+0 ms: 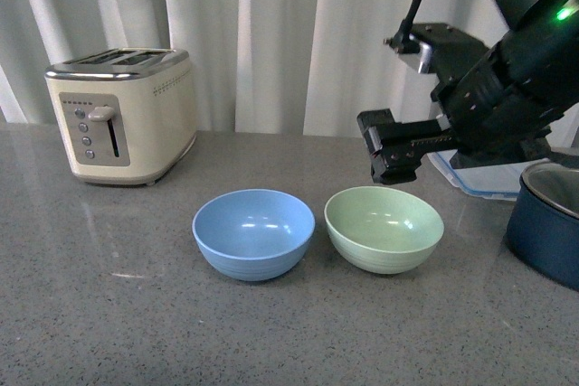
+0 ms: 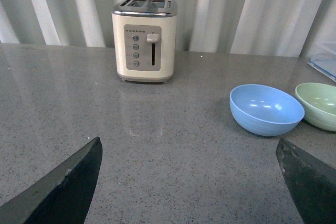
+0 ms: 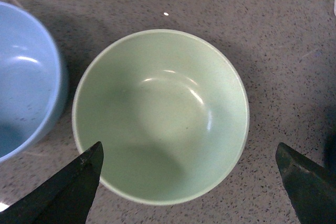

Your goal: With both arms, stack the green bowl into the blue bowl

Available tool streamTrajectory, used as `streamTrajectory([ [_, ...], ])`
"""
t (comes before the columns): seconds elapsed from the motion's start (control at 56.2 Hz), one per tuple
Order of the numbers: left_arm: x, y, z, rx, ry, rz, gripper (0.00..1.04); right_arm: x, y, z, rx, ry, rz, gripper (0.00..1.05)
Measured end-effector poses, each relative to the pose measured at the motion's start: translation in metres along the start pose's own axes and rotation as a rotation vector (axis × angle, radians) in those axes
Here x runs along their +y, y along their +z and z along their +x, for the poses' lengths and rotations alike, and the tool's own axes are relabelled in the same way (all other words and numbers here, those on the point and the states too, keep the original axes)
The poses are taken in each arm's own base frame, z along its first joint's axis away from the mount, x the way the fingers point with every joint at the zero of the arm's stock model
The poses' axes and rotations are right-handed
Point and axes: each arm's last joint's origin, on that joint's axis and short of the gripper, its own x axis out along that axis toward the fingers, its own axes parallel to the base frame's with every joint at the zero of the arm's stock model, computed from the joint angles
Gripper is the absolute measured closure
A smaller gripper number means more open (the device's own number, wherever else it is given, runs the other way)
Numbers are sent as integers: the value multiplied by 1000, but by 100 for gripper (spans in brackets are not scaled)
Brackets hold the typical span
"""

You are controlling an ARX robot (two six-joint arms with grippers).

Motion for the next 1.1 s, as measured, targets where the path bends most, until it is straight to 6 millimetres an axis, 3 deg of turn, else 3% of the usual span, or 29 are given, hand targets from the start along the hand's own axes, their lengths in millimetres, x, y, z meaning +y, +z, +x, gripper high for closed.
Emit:
streamTrajectory([
  [0.267,0,0,0,0,0,0,7,-18,7,40,39,-84,69,10],
  [0.498,0,0,0,0,0,0,7,-36,1,73,105,-132,140,10],
  [0.711,0,0,0,0,0,0,7,-38,-7,85,137,-141,147,44],
  [1.103,0,0,0,0,0,0,7,-38,-2,82,115,-126,155,101],
])
